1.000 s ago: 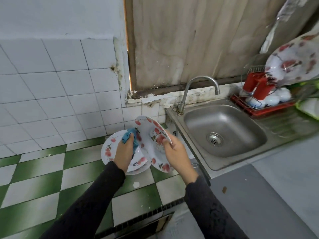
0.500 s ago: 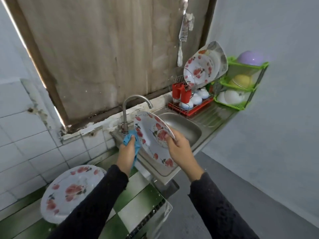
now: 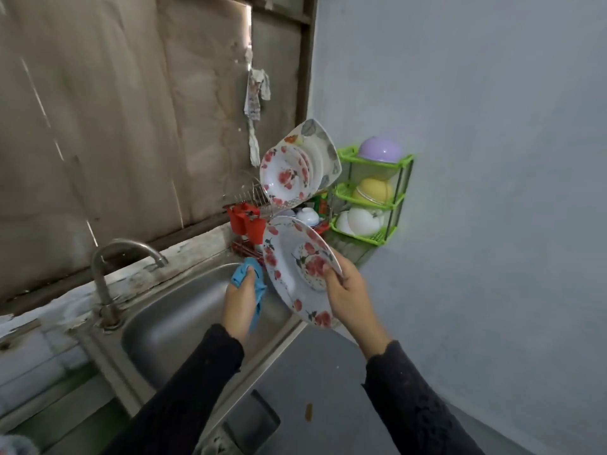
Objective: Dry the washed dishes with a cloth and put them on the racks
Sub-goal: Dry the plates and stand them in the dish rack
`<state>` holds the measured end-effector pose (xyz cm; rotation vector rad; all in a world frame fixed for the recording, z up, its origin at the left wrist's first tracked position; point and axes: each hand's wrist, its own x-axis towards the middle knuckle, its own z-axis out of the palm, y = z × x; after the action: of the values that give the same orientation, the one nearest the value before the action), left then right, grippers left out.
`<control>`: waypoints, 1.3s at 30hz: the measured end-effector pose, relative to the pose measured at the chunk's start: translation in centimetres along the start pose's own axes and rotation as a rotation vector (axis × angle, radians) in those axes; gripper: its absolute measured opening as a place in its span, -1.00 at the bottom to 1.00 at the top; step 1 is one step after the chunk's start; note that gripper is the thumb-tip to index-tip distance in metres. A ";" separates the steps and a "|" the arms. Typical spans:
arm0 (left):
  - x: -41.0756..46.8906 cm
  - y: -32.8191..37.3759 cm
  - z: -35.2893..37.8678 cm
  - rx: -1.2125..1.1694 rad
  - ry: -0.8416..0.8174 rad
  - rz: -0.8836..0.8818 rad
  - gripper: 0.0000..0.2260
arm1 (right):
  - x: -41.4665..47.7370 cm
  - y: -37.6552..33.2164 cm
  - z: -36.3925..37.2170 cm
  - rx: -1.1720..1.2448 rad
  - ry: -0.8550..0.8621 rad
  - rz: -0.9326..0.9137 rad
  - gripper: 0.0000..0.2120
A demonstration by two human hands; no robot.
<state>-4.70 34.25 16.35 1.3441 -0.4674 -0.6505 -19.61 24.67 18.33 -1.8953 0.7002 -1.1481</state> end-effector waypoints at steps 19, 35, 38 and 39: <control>18.2 1.1 17.8 -0.121 0.258 0.227 -0.78 | 21.8 9.8 -4.3 0.164 0.004 -0.203 -0.60; 36.8 5.6 20.8 -0.102 0.590 0.347 -0.80 | 43.6 13.1 5.0 0.234 -0.239 -0.278 -0.59; 37.9 5.3 19.6 -0.097 0.634 0.330 -0.81 | 45.2 13.6 7.9 0.210 -0.259 -0.298 -0.55; 38.2 5.2 19.5 -0.095 0.632 0.323 -0.81 | 45.6 13.7 8.7 0.181 -0.255 -0.313 -0.53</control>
<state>11.63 -5.16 22.80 1.2673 -0.1289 0.0323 7.39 -14.93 25.32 -1.9921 0.1565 -1.0889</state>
